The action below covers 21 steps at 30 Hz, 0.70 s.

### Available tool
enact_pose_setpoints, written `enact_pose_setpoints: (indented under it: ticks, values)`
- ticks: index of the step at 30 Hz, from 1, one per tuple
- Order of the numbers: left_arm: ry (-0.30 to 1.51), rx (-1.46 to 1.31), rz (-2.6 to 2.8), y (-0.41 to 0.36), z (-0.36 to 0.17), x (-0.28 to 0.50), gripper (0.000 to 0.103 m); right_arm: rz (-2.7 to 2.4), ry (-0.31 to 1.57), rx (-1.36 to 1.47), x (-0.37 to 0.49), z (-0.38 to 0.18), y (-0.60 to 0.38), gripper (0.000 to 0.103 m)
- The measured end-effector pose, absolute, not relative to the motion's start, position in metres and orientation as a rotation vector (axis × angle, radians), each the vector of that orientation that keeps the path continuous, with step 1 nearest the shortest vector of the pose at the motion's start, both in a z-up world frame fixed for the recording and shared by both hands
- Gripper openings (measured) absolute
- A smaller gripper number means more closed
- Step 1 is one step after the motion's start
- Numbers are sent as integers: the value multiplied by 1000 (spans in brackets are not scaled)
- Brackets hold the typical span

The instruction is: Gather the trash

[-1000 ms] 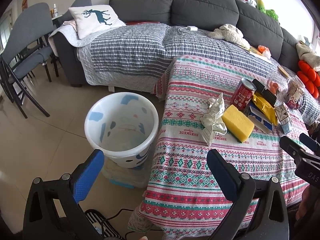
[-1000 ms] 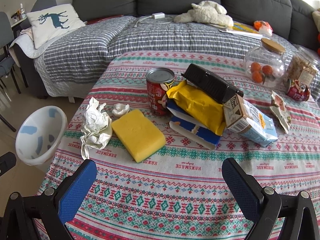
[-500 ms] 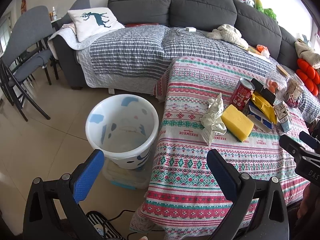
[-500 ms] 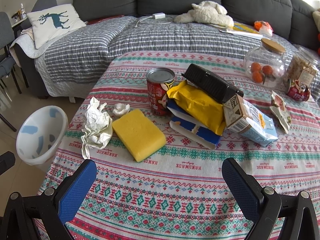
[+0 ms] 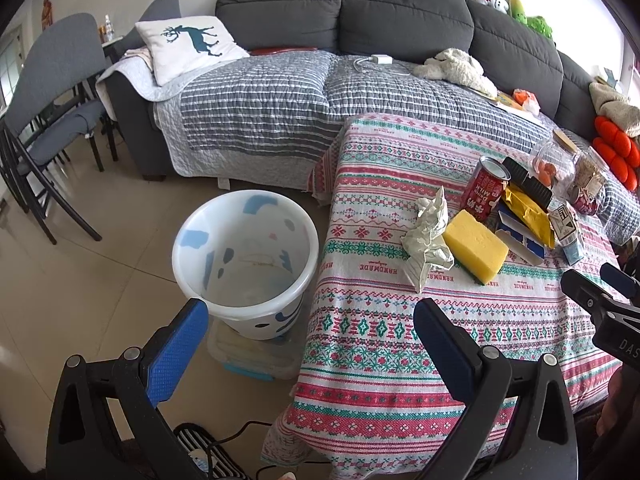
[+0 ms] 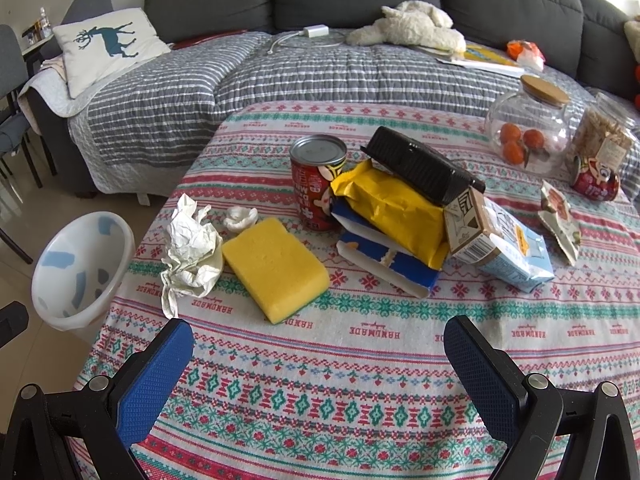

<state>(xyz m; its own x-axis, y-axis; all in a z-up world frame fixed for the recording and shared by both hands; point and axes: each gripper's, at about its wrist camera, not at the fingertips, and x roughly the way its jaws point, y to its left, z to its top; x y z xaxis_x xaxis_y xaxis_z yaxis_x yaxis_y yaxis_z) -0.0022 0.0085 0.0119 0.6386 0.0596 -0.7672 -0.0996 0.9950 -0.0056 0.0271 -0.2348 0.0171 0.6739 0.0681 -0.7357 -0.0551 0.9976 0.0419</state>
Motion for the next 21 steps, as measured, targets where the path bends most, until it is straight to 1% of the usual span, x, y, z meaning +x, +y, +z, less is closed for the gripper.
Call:
enact_pose_setpoints:
  ticks: [15,21]
  values:
    - [876,-35,78,1,12,6,103,62,840,27,28,16,-243,103]
    - [852,41,16,-15,15,16,103,44,865,9,33,18,-249,103]
